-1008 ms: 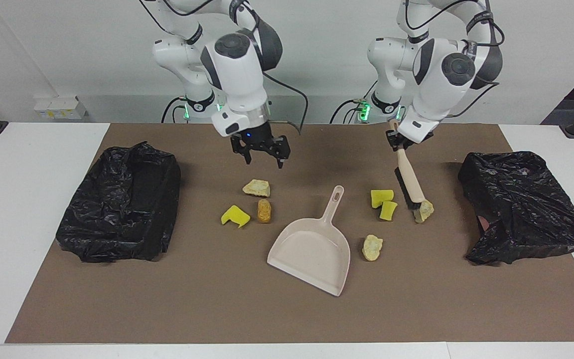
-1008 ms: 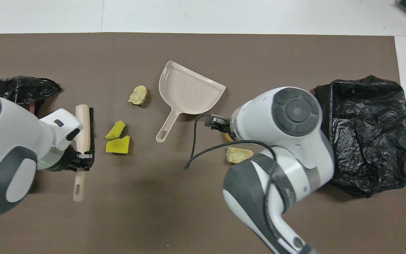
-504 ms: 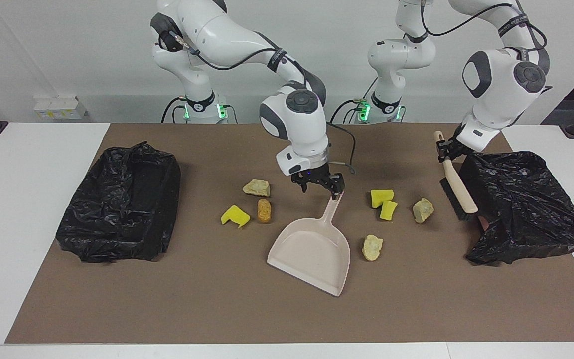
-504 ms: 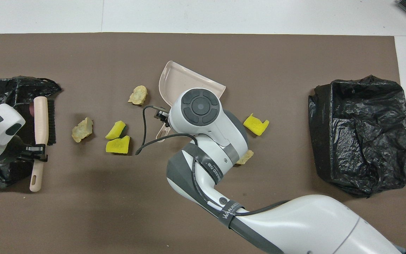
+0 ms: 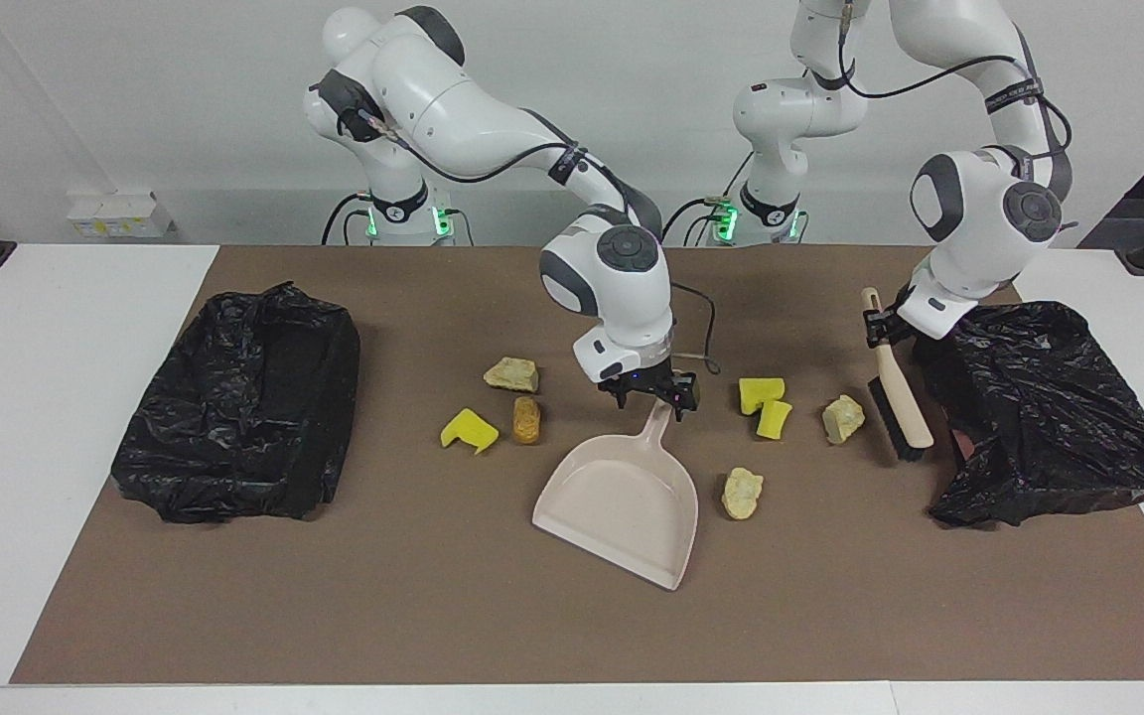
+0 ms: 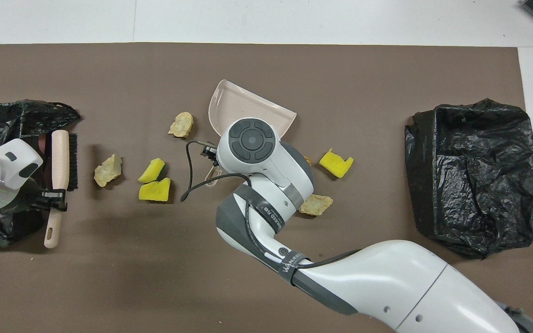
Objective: Sweep and dump trash in bin
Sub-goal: 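Grasp the brush with the left gripper while the right gripper grasps the dustpan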
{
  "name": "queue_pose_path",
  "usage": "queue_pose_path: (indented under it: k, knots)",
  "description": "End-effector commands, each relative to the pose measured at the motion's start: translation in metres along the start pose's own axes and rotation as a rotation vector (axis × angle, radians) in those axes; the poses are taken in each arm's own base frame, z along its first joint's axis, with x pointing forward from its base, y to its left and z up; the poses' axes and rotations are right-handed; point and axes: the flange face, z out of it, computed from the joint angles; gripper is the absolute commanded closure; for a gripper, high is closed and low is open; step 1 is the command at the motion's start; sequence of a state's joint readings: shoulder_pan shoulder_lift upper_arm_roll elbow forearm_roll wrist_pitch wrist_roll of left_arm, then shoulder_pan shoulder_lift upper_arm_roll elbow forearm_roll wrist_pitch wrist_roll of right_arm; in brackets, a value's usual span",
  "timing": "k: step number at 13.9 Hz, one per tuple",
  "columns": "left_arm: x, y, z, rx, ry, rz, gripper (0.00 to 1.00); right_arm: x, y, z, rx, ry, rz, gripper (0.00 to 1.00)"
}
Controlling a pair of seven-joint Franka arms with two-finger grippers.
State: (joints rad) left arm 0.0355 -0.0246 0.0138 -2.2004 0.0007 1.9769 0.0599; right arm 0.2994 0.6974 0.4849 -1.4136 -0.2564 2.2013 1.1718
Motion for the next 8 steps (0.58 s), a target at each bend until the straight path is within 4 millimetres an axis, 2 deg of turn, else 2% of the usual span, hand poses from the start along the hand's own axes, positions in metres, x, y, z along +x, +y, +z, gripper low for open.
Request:
queue_pose_path:
  k: [1,2,3,5,7,8]
  knots:
    - [-0.010,0.017,0.001,0.024,0.012,0.048,1.00,-0.005,-0.007,-0.006,-0.020,0.023,-0.026,0.55]
    - [-0.015,0.030,0.003,0.028,0.008,0.066,1.00,-0.002,-0.006,-0.012,-0.024,0.031,-0.028,0.83]
    - [-0.020,0.038,0.009,0.030,-0.002,0.079,1.00,-0.003,-0.007,-0.020,-0.018,0.035,-0.026,1.00]
    - [-0.031,0.063,0.015,0.033,-0.011,0.127,1.00,0.007,-0.002,-0.032,-0.020,0.059,-0.032,1.00]
    - [-0.037,0.088,0.019,0.033,-0.021,0.173,1.00,0.000,-0.003,-0.056,-0.023,0.100,-0.120,1.00]
    - [-0.041,0.104,0.023,0.021,-0.030,0.197,1.00,-0.005,0.001,-0.057,-0.042,0.090,-0.204,1.00]
